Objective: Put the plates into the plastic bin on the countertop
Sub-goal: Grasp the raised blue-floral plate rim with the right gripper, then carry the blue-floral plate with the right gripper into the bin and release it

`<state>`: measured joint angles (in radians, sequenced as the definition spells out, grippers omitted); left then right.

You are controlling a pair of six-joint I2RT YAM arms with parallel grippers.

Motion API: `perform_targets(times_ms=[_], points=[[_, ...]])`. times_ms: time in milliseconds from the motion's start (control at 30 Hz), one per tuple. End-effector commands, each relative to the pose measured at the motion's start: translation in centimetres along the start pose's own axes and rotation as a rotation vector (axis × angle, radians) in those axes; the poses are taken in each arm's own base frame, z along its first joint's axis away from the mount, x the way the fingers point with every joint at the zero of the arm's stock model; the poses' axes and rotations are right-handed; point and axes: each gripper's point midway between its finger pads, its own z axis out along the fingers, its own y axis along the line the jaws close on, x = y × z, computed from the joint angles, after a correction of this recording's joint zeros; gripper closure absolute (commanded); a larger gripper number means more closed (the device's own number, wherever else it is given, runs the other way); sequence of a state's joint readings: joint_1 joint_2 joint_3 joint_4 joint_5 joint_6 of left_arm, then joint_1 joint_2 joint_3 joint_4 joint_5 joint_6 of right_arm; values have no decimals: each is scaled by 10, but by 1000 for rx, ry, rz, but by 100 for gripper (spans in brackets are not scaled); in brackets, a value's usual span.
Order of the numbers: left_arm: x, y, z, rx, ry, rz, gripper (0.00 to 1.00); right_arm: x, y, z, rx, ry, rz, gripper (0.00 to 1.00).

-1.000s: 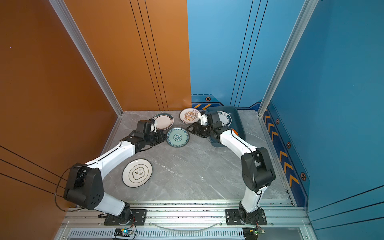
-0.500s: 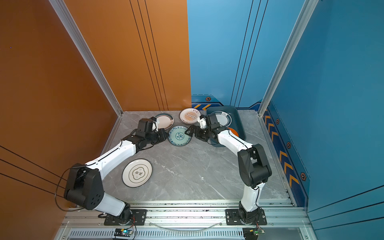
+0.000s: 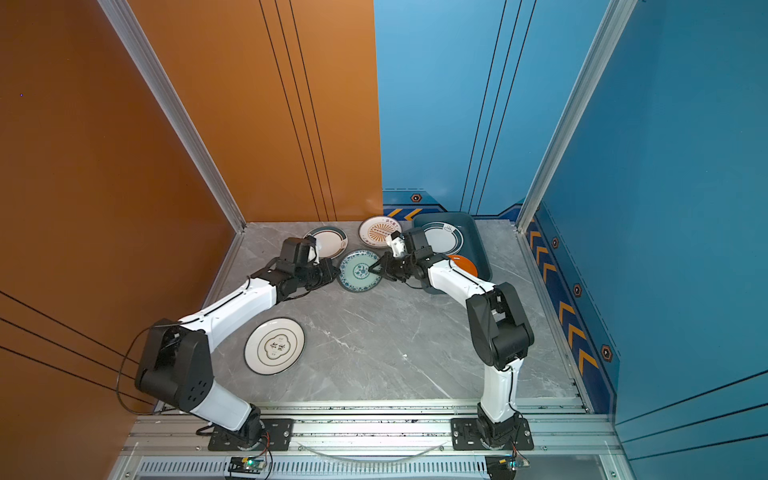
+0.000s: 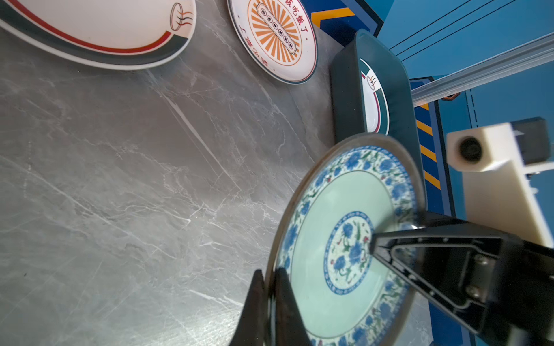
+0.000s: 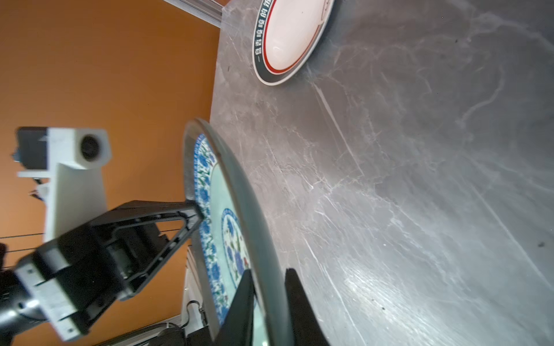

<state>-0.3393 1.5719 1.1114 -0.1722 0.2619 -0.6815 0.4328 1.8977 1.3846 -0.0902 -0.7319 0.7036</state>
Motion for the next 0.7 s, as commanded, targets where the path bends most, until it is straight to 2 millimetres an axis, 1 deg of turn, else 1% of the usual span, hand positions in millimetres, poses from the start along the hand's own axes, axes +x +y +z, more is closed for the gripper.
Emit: perform_targets(times_ms=[0, 33, 67, 133, 167, 233, 267, 300, 333, 367, 400, 433, 500, 600, 667], points=[[-10, -27, -4, 78, -24, 42, 100, 5, 7, 5, 15, 1, -43, 96], [-10, -27, -3, 76, -23, 43, 100, 4, 8, 4, 16, 1, -45, 100], [-10, -27, -3, 74, -20, 44, 100, 4, 8, 3, 21, 0, -47, 100], [-10, -26, -5, 67, -21, 49, 93, 2, 7, -1, 41, -1, -54, 100], [-10, -26, -6, 65, -20, 52, 87, 1, 6, -3, 55, -5, -60, 100], [-11, -26, -7, 56, -20, 60, 69, -5, 3, -11, 88, -15, -73, 100], [-12, -25, -8, 50, -23, 68, 59, -10, 2, -18, 110, -24, -83, 100], [-8, -20, -9, 26, -8, 70, 52, -15, 0, -26, 132, -37, -92, 100], [-8, -18, -10, 14, -3, 76, 46, -20, -2, -34, 151, -49, -94, 100], [-8, -15, -11, 0, -3, 81, 35, -27, -5, -45, 177, -66, -94, 100], [-9, -11, -12, -15, -2, 83, 28, -34, -8, -56, 198, -82, -93, 100], [-10, -6, -12, -31, -1, 83, 17, -40, -14, -70, 229, -99, -89, 100], [-14, 3, -14, -58, -9, 78, 2, -53, -28, -99, 298, -140, -76, 100], [-23, 23, -18, -104, -33, 56, 2, -69, -58, -145, 415, -203, -45, 100], [-32, 37, -22, -124, -56, 34, 2, -79, -87, -175, 495, -244, -2, 100]])
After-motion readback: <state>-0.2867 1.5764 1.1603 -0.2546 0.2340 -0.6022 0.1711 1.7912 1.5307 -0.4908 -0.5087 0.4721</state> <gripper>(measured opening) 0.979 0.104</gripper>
